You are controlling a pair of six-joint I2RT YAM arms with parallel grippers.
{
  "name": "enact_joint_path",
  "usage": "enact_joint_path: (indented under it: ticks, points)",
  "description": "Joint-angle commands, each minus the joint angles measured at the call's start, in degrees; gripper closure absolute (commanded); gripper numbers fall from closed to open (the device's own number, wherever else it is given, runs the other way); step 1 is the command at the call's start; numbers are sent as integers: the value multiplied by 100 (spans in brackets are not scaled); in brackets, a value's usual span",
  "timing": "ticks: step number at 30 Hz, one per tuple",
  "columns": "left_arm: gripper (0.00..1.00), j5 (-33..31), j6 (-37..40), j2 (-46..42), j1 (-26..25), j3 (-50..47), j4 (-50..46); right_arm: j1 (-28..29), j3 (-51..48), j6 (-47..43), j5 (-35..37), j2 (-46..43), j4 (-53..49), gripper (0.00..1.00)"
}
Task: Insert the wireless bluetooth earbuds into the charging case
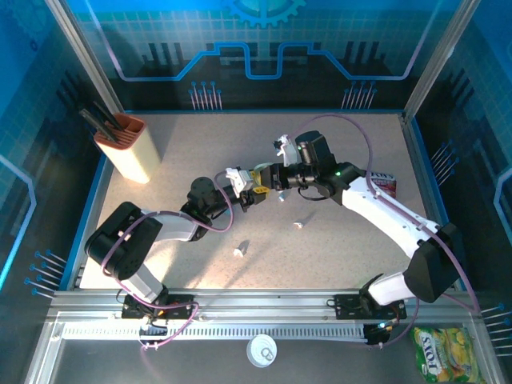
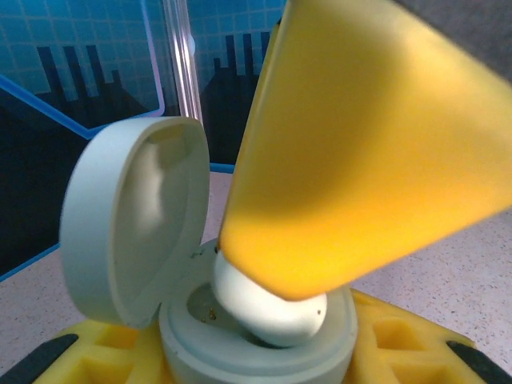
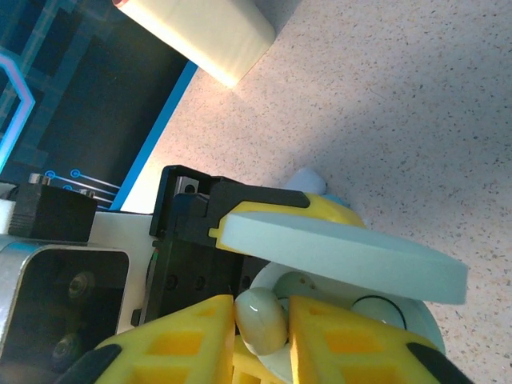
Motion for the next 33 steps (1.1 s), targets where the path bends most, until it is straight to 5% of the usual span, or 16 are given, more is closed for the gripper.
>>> enact_joint_path:
  ticks: [1, 14, 33]
  points:
    - [66, -73, 68, -151, -47, 90, 193, 68, 42, 1, 319, 10, -299, 72]
    - [66, -166, 132, -158, -35, -42, 156, 54, 62, -355, 115, -527, -107, 59]
    - [67, -362, -13, -182, -29, -87, 101, -90, 1663, -713, 579, 805, -1219, 75]
